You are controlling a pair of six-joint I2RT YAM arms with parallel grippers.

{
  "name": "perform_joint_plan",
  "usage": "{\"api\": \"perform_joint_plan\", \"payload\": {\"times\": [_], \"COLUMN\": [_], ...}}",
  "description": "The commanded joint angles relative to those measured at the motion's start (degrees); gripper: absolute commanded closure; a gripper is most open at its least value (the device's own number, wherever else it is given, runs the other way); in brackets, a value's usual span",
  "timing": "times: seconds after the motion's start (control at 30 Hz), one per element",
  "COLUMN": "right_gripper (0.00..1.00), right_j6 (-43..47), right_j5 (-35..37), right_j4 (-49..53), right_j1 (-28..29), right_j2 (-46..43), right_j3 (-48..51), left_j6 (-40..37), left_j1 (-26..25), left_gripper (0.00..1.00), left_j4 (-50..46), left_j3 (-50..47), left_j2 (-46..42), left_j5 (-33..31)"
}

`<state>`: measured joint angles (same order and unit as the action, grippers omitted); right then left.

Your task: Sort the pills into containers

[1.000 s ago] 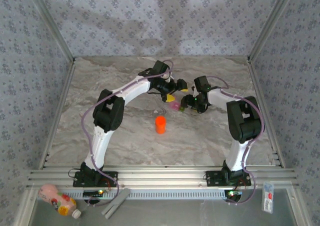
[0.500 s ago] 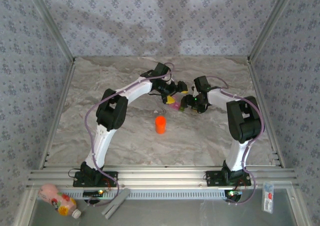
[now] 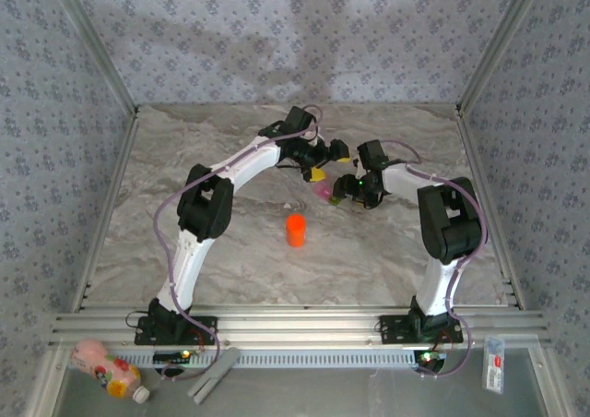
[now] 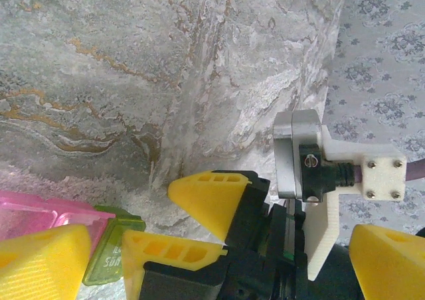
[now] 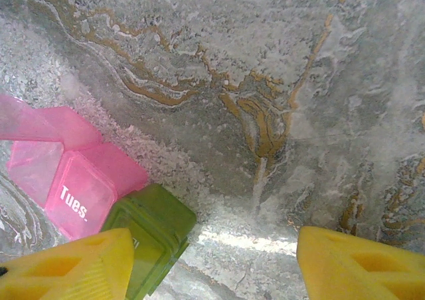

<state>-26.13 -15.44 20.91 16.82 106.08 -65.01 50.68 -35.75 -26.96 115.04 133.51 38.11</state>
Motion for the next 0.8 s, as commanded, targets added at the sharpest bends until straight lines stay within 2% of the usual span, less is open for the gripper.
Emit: {"api": "perform_joint_plan", "payload": {"times": [0.0, 0.53, 0.77], "right_gripper": [0.32, 0.32, 0.32], "right_j6": [0.73, 1.03, 2.16], "right_j5": [0.84, 0.85, 1.04], "right_j4": [-0.15, -0.13, 1.32], "right_j1": [1.36, 1.55, 1.46], "right_j2": [3.43, 4.00, 2.56], "right_j3": [1.16, 1.30, 0.68], "left_j6": [-0.11, -0.12, -0.80], "left_j1": [-0.33, -0.35, -0.30], "left_gripper": [0.01, 0.01, 0.01], "left_j4": [-0.46, -1.19, -1.87], "left_j3": [1.50, 4.62, 4.73], "left_j2": [1.91, 5.19, 1.44], "left_j5": [-0.18, -0.59, -0.23]}}
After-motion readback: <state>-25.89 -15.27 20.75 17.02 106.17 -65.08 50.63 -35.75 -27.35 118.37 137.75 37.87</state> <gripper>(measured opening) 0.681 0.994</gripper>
